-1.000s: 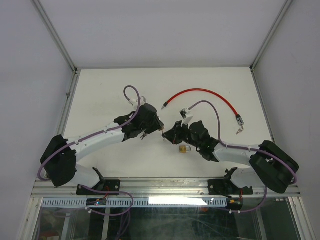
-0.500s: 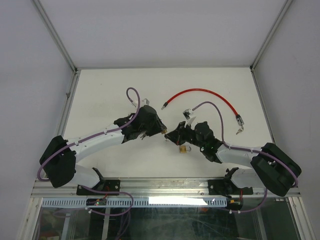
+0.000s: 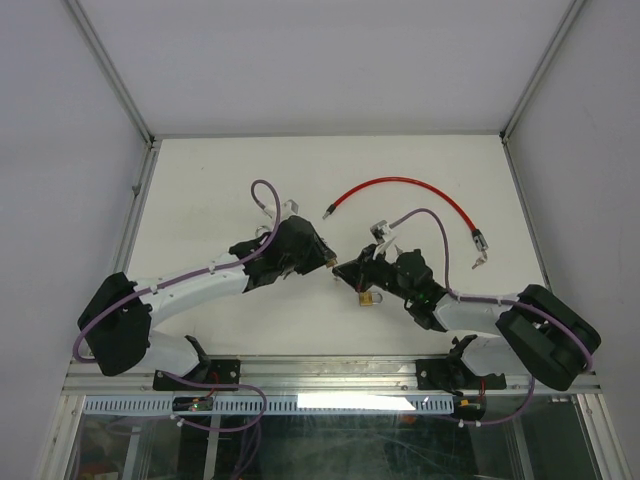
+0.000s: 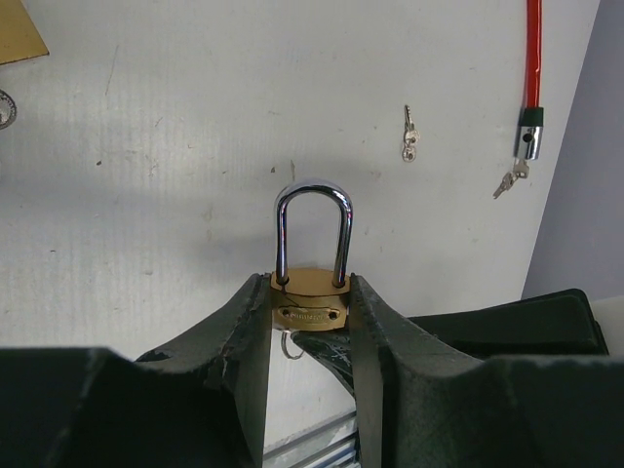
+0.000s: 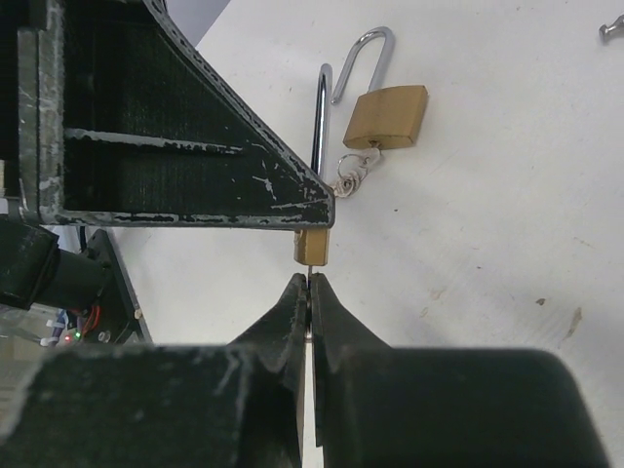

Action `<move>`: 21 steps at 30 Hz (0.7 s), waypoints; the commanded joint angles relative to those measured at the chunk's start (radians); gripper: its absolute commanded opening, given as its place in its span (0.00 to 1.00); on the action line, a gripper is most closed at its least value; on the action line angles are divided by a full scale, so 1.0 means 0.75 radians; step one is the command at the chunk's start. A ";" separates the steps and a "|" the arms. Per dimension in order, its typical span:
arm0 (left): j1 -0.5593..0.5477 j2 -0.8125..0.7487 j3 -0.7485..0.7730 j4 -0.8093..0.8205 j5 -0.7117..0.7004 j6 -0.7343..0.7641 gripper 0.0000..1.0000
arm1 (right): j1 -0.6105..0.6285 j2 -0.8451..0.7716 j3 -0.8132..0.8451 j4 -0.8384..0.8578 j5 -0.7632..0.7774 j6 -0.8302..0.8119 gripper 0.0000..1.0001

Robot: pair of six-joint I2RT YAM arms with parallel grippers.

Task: Unlock with the key
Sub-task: Unlock the lock.

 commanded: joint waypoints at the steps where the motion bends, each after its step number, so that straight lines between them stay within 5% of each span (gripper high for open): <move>1: -0.133 -0.044 -0.030 0.086 0.311 -0.066 0.00 | -0.018 -0.005 0.102 0.450 0.103 -0.073 0.00; 11: -0.133 -0.236 -0.177 0.353 0.295 0.014 0.00 | -0.133 0.150 0.111 0.790 -0.244 0.295 0.00; 21: -0.133 -0.362 -0.349 0.674 0.363 0.059 0.00 | -0.182 0.287 0.172 0.863 -0.361 0.543 0.00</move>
